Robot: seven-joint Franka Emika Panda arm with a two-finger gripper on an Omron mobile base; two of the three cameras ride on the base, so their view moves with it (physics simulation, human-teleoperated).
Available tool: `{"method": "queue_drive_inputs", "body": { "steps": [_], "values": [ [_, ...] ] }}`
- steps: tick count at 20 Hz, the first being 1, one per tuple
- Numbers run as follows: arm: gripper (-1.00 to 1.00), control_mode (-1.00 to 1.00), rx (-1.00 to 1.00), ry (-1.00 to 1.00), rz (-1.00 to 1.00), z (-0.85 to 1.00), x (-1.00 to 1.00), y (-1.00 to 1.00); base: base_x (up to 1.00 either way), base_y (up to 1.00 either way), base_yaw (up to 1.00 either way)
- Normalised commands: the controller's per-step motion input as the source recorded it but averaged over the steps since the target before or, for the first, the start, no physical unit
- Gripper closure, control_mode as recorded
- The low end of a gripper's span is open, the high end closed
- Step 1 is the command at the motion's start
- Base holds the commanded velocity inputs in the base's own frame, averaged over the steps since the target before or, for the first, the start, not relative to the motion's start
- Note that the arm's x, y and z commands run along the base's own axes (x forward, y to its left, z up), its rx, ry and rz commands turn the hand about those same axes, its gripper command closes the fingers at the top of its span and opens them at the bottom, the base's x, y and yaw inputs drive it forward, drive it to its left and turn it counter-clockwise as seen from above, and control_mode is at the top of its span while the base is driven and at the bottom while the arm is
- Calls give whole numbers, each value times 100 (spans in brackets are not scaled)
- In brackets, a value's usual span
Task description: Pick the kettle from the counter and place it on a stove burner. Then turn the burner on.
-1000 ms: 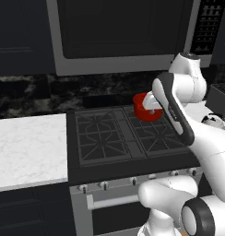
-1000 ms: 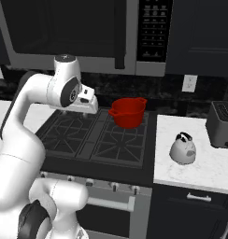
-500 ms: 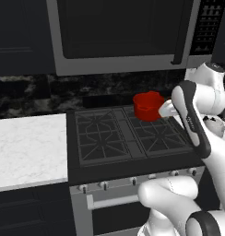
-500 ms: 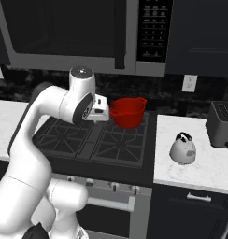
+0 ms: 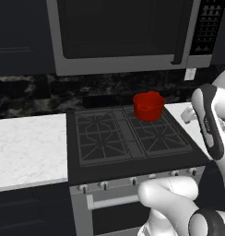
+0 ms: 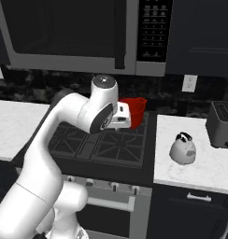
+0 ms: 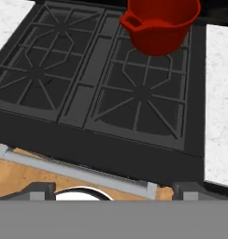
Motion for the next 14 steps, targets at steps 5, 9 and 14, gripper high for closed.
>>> {"method": "queue_drive_inputs", "body": {
  "steps": [5,9,14],
  "values": [
    [-100,-100,-9,6,0,1,0,-94,0,0,0],
    [-100,-100,-7,15,-4,0,0,-82,0,0,0],
    [-100,-100,-5,19,-9,0,15,-71,0,0,0]
  ]
}}
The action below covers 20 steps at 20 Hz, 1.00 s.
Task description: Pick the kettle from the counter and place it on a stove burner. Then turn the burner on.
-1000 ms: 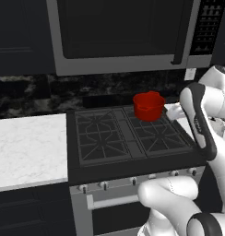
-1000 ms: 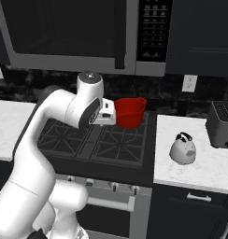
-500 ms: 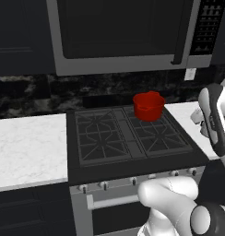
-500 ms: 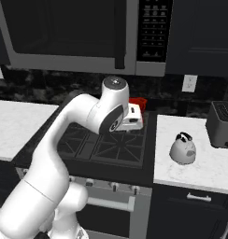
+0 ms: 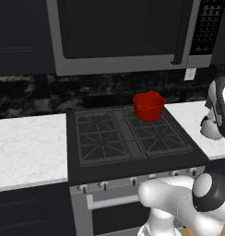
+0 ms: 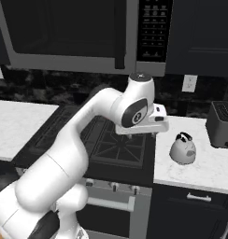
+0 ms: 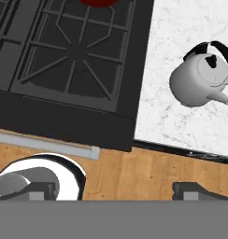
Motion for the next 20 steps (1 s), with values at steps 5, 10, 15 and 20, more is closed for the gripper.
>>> {"method": "queue_drive_inputs", "body": {
  "steps": [5,10,15,20],
  "values": [
    [-100,-100,-4,17,-11,-1,33,-51,0,0,0],
    [-100,-100,-5,6,-4,-18,50,-52,0,0,0],
    [-100,-100,0,1,0,-22,44,-27,0,0,0],
    [-100,-100,0,0,1,-32,33,-11,0,0,0]
  ]
}}
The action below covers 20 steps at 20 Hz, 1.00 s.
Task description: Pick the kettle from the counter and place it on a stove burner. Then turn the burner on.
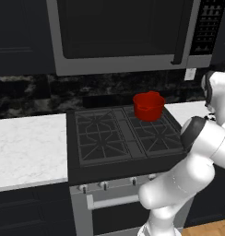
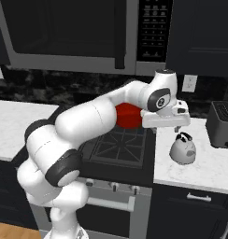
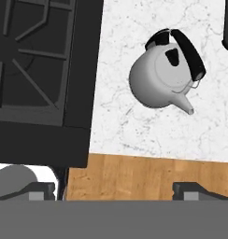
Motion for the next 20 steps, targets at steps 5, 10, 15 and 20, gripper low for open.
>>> {"method": "queue_drive_inputs", "body": {
  "steps": [5,10,15,20],
  "values": [
    [-100,-100,0,0,3,-24,20,-18,0,0,0],
    [-100,-100,0,0,6,-28,11,-30,0,0,0],
    [-100,-100,0,0,7,-28,16,-27,0,0,0],
    [-100,-100,1,-1,5,-11,21,-20,0,0,0]
  ]
}}
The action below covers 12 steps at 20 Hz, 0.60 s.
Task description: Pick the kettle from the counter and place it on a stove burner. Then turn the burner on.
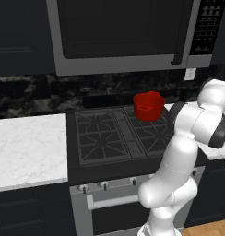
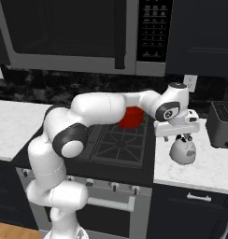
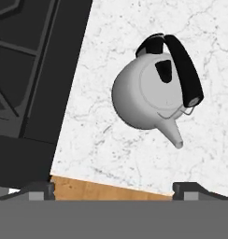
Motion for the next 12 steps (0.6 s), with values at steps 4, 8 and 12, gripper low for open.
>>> {"method": "queue_drive_inputs", "body": {
  "steps": [4,8,12],
  "values": [
    [-100,-100,4,-1,4,-2,24,-21,0,0,0],
    [-100,-100,4,-4,2,-10,22,-20,0,0,0],
    [-100,-100,3,-4,2,-16,22,-15,0,0,0]
  ]
}}
